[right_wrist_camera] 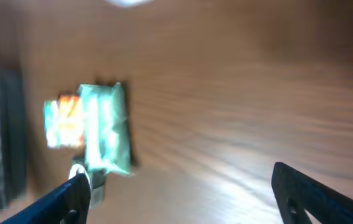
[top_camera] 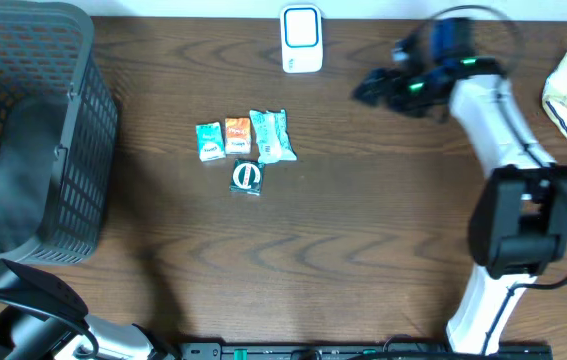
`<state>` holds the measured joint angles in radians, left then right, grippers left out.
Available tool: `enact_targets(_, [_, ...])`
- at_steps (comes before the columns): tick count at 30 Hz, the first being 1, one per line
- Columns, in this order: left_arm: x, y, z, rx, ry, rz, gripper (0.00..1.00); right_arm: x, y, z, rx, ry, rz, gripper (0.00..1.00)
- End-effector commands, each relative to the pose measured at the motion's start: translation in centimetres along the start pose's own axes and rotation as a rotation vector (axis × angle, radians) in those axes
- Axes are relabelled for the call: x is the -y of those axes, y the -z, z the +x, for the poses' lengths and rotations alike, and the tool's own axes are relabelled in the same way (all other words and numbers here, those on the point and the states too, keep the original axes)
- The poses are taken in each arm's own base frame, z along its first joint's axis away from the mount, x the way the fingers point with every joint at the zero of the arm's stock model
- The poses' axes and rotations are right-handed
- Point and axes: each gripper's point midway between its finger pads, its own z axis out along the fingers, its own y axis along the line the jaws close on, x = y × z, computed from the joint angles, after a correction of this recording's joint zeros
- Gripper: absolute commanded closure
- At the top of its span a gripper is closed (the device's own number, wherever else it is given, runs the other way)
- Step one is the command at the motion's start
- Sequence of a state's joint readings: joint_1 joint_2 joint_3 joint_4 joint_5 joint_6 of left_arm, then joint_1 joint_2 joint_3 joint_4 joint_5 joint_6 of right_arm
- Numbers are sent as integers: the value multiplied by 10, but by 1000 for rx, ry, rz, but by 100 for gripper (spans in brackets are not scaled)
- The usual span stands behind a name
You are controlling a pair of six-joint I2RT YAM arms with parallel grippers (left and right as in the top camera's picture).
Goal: Scan the item barcode
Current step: 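Carry the bag to the top-right corner and drop it, then grasp the light green wipes package with the right gripper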
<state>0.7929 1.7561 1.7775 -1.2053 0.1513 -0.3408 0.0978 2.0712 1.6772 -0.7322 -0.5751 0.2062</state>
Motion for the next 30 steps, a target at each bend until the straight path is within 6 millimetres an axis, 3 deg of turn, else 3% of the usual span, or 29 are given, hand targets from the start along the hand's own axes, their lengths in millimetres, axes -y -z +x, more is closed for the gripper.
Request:
enact_targets(1, [-2, -3, 1, -9, 8, -8, 2, -52, -42, 32, -74, 110, -51, 16])
enact_targets(3, [-2, -3, 1, -9, 8, -9, 2, -76, -57, 38, -66, 176, -63, 16])
enact_targets(10, [-2, -3, 1, -9, 8, -9, 2, -117, -106, 48, -15, 174, -49, 1])
enact_targets(12, [-2, -3, 1, -10, 8, -9, 3, -117, -119, 56, -34, 181, -44, 1])
enact_targets(16, [-2, -3, 1, -9, 8, -8, 2, -97, -144, 72, -84, 134, 2, 3])
enact_targets(20, [-2, -3, 1, -9, 8, -8, 2, -81, -158, 78, -117, 69, 9, 23])
enact_targets(23, [-2, -3, 1, -9, 8, -9, 2, -82, -161, 81, -137, 60, -36, 29])
enact_targets(30, [-2, -3, 1, -9, 8, -9, 2, -89, -161, 80, -139, 65, -79, 70])
